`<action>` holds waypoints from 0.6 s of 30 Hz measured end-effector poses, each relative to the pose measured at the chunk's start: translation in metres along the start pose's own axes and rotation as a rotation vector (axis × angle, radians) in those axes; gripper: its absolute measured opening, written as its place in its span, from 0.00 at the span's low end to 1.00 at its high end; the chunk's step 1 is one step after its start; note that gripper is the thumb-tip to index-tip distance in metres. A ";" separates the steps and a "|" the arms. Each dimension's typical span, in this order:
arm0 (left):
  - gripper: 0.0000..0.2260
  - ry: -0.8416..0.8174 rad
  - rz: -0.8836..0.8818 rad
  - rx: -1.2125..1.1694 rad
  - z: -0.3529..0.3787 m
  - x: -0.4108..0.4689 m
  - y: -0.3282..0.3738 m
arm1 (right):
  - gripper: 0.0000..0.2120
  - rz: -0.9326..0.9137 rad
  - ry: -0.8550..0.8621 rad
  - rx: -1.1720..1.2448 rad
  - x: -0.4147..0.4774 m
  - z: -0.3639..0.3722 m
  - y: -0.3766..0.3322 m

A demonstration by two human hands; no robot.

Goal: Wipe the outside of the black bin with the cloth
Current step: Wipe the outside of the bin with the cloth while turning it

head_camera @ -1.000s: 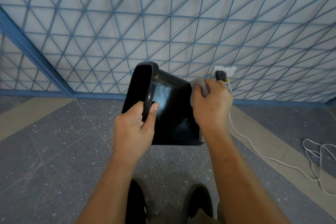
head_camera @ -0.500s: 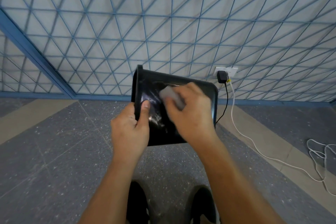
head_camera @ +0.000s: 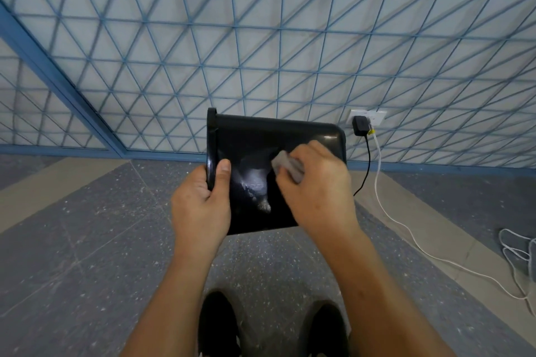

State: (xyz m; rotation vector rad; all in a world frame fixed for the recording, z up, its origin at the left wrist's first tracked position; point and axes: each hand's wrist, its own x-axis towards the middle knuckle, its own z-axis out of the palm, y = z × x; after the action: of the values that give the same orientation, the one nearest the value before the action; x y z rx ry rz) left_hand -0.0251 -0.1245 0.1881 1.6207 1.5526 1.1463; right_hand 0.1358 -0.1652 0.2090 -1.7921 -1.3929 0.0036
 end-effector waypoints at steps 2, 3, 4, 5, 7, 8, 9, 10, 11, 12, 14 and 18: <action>0.16 -0.024 0.007 -0.002 0.003 -0.001 0.002 | 0.05 0.003 0.046 0.009 0.004 0.002 -0.006; 0.17 -0.031 0.011 0.004 0.005 -0.002 0.003 | 0.04 -0.040 0.001 0.030 0.003 0.006 -0.012; 0.17 -0.032 0.006 0.005 0.006 -0.004 0.003 | 0.05 -0.092 -0.084 0.058 -0.002 0.010 -0.019; 0.17 -0.033 -0.002 -0.002 0.006 -0.004 0.002 | 0.07 -0.138 -0.189 0.079 -0.007 0.011 -0.023; 0.16 -0.037 -0.018 -0.016 0.004 -0.005 0.002 | 0.07 -0.185 -0.322 0.074 -0.011 0.006 -0.017; 0.16 -0.041 -0.019 -0.005 0.003 -0.004 0.002 | 0.07 -0.170 -0.314 0.057 -0.009 0.003 -0.010; 0.16 -0.043 -0.009 0.017 0.001 -0.004 0.002 | 0.06 -0.128 -0.261 0.041 -0.005 0.001 -0.004; 0.16 -0.044 0.006 0.038 0.002 -0.004 0.002 | 0.05 -0.071 -0.181 0.026 -0.001 -0.001 -0.001; 0.17 -0.046 0.019 0.053 0.002 -0.005 0.002 | 0.04 -0.019 -0.098 0.014 0.004 0.000 -0.001; 0.18 -0.047 0.024 0.055 0.004 -0.007 0.003 | 0.04 0.006 -0.030 0.018 0.006 0.001 -0.005; 0.18 -0.040 0.020 0.029 0.006 -0.011 0.004 | 0.04 -0.052 -0.020 0.060 0.004 0.008 -0.022; 0.18 -0.014 -0.028 -0.035 -0.002 -0.011 0.004 | 0.03 -0.163 -0.317 0.095 -0.006 -0.002 -0.019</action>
State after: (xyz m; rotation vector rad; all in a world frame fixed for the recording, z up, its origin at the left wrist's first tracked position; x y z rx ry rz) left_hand -0.0243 -0.1360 0.1902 1.5759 1.5332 1.1384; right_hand 0.1197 -0.1705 0.2193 -1.6449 -1.7298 0.2741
